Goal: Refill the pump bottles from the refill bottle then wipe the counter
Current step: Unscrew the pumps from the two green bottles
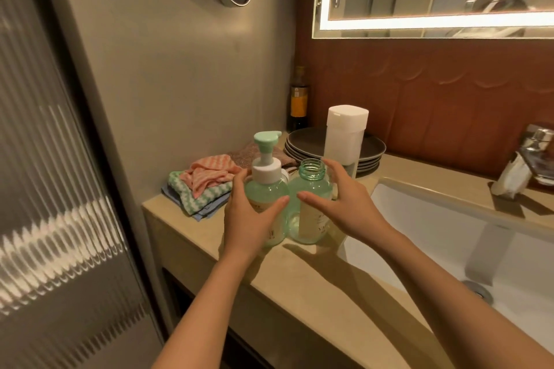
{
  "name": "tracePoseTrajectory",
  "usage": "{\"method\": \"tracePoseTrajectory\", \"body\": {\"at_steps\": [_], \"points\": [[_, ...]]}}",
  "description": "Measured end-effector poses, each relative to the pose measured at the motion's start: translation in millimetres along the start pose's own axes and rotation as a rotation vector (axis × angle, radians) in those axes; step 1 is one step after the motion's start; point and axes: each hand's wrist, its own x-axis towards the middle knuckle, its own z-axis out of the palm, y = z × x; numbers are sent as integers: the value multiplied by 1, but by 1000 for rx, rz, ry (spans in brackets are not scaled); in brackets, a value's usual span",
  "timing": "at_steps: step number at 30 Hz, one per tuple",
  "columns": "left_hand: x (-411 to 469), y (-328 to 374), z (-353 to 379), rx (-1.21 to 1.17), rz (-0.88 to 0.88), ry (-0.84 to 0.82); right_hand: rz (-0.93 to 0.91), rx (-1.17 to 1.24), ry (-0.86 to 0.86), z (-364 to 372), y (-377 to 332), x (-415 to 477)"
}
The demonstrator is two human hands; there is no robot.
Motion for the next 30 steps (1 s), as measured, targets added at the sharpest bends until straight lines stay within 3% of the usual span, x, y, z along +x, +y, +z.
{"method": "tracePoseTrajectory", "body": {"at_steps": [7,16,22,30], "points": [[-26,11,-9,42,13,-24,-187,-83,298,2,-29,-20],[-61,25,-3,101,-11,-21,-129,-28,335,25,-49,-41],[-67,38,-1,110,-35,-79,-100,-183,396,28,-55,-42],[-67,48,11,170,-62,12,-81,-226,425,25,-54,-37]]}}
